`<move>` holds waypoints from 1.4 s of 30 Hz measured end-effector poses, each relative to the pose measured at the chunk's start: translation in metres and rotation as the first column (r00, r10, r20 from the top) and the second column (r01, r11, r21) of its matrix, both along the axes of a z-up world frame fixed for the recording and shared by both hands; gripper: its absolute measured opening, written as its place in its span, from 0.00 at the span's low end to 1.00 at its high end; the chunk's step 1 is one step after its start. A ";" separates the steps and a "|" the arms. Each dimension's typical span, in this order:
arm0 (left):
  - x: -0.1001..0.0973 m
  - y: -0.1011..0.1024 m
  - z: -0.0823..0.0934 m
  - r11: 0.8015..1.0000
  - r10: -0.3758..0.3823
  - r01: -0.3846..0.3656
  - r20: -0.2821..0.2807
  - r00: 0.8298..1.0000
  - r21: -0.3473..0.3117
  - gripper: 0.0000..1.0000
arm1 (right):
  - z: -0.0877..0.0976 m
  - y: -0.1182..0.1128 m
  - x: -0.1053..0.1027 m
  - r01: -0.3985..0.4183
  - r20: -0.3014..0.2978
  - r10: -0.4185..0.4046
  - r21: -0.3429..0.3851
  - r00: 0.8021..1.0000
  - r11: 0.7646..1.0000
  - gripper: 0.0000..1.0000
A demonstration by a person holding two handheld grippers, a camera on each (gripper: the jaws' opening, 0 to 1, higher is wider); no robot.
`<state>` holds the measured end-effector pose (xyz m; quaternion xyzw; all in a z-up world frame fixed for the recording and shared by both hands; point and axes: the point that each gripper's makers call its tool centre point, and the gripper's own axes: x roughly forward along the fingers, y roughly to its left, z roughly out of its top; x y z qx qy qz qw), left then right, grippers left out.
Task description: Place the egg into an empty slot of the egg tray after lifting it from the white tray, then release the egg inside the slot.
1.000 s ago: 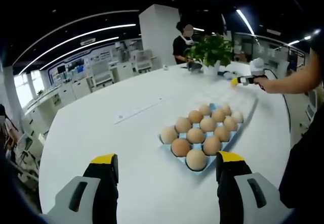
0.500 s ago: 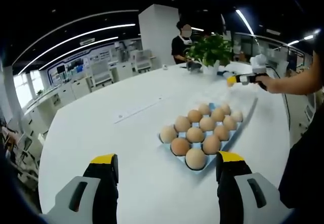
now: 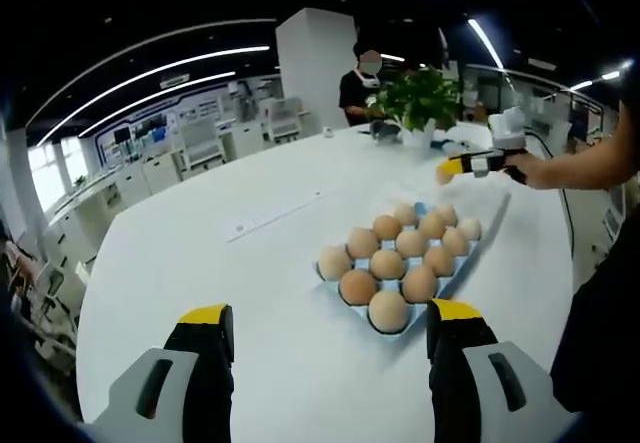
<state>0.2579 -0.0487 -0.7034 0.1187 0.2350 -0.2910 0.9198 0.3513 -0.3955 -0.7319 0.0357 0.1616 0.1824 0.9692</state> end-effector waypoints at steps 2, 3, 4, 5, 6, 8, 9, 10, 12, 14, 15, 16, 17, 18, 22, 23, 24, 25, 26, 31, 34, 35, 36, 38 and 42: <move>0.000 -0.001 0.000 1.000 -0.005 0.005 0.000 1.000 0.001 0.80 | -0.002 0.009 0.000 -0.027 -0.005 0.027 0.002 1.000 1.000 0.25; 0.000 -0.002 0.000 1.000 -0.006 0.006 -0.001 1.000 0.000 0.80 | -0.003 0.014 0.000 -0.036 -0.010 0.036 0.006 0.999 0.999 0.25; 0.001 -0.003 -0.001 1.000 -0.008 0.008 -0.002 1.000 0.000 0.80 | -0.004 0.019 0.001 -0.048 -0.006 0.048 -0.003 0.999 0.999 0.25; 0.001 -0.003 -0.001 1.000 -0.012 0.012 -0.005 1.000 0.000 0.80 | -0.004 0.024 0.001 -0.062 -0.005 0.062 -0.005 0.998 0.998 0.25; 0.001 -0.005 -0.001 1.000 -0.015 0.014 -0.006 1.000 -0.003 0.80 | -0.004 0.027 0.001 -0.072 -0.006 0.072 -0.004 0.997 0.997 0.25; 0.001 -0.006 0.000 1.000 -0.020 0.020 -0.005 1.000 0.000 0.80 | -0.005 0.034 0.002 -0.088 -0.006 0.088 0.003 0.996 0.996 0.25; 0.001 -0.006 -0.001 1.000 -0.020 0.020 -0.006 1.000 -0.001 0.80 | -0.005 0.040 0.003 -0.102 -0.008 0.102 0.006 0.995 0.995 0.25; 0.001 -0.006 0.000 1.000 -0.019 0.019 -0.005 1.000 -0.002 0.80 | -0.006 0.043 0.003 -0.111 -0.009 0.111 0.003 0.994 0.994 0.25; 0.001 -0.006 0.000 1.000 -0.020 0.020 -0.004 1.000 -0.003 0.80 | -0.008 0.051 0.003 -0.135 -0.018 0.135 0.007 0.991 0.991 0.25; 0.001 -0.006 0.000 1.000 -0.020 0.020 -0.004 1.000 -0.004 0.80 | -0.010 0.058 0.003 -0.158 -0.019 0.158 0.007 0.987 0.987 0.25; 0.001 -0.005 0.000 1.000 -0.019 0.019 -0.005 1.000 -0.002 0.80 | -0.010 0.060 0.003 -0.163 -0.016 0.163 0.011 0.986 0.987 0.25; 0.000 -0.005 0.000 1.000 -0.020 0.020 -0.006 1.000 -0.002 0.80 | -0.010 0.063 0.004 -0.170 -0.013 0.171 0.012 0.985 0.985 0.25; 0.000 -0.005 0.000 1.000 -0.019 0.019 -0.007 1.000 -0.002 0.80 | -0.010 0.066 0.004 -0.186 -0.015 0.187 0.016 0.982 0.982 0.25; 0.000 -0.005 0.000 1.000 -0.019 0.019 -0.007 1.000 -0.001 0.80 | -0.011 0.068 0.005 -0.191 -0.020 0.191 0.018 0.981 0.981 0.25; 0.000 -0.006 0.000 1.000 -0.021 0.021 -0.006 1.000 -0.002 0.80 | -0.015 0.080 0.004 -0.238 -0.039 0.239 0.014 0.970 0.971 0.25; 0.000 -0.006 0.000 1.000 -0.021 0.021 -0.006 1.000 -0.002 0.80 | -0.017 0.083 0.002 -0.255 -0.049 0.255 0.015 0.966 0.967 0.25; 0.000 -0.006 0.000 1.000 -0.021 0.021 -0.007 1.000 -0.002 0.80 | -0.019 0.086 0.001 -0.266 -0.052 0.266 0.006 0.963 0.964 0.25; 0.000 -0.006 0.000 1.000 -0.021 0.021 -0.008 1.000 -0.003 0.80 | -0.021 0.089 0.000 -0.278 -0.054 0.278 0.001 0.959 0.960 0.25; 0.000 -0.006 -0.001 1.000 -0.021 0.021 -0.010 1.000 -0.004 0.80 | -0.023 0.090 -0.001 -0.288 -0.064 0.288 0.004 0.956 0.958 0.25; 0.000 -0.006 -0.001 1.000 -0.021 0.021 -0.013 1.000 -0.006 0.80 | -0.027 0.093 0.000 -0.313 -0.082 0.311 -0.010 0.947 0.950 0.25; 0.000 -0.006 -0.001 1.000 -0.023 0.023 -0.014 1.000 -0.007 0.80 | -0.031 0.093 0.001 -0.324 -0.101 0.322 -0.006 0.941 0.946 0.25; 0.000 -0.006 -0.002 1.000 -0.023 0.023 -0.014 1.000 -0.006 0.80 | -0.033 0.094 0.000 -0.339 -0.115 0.337 0.000 0.934 0.941 0.25; 0.000 -0.006 -0.002 1.000 -0.023 0.023 -0.014 1.000 -0.007 0.80 | -0.035 0.094 0.000 -0.337 -0.132 0.335 0.002 0.933 0.941 0.25; 0.001 -0.006 -0.002 1.000 -0.022 0.022 -0.014 1.000 -0.009 0.80 | -0.040 0.098 -0.005 -0.373 -0.163 0.369 0.011 0.915 0.928 0.25; 0.001 -0.006 -0.002 1.000 -0.023 0.022 -0.017 1.000 -0.010 0.80 | -0.043 0.097 -0.002 -0.379 -0.175 0.378 0.028 0.909 0.925 0.25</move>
